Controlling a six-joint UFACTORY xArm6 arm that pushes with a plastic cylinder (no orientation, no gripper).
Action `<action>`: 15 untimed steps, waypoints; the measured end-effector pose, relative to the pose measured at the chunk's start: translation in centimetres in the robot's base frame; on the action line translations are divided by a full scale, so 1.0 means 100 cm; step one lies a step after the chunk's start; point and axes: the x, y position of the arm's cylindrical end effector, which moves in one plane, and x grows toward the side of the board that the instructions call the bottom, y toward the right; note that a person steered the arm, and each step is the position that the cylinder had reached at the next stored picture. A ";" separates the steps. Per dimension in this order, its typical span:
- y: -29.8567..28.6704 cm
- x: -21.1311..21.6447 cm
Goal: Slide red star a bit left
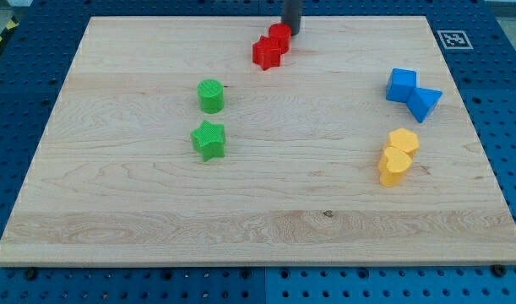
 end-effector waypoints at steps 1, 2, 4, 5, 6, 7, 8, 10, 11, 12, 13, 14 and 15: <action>-0.002 0.019; -0.002 0.046; 0.019 0.083; 0.000 0.106; -0.027 0.107; -0.045 0.107; -0.065 0.107; -0.065 0.106; -0.062 0.095; -0.062 0.091; -0.062 0.088; -0.062 0.079; -0.062 0.071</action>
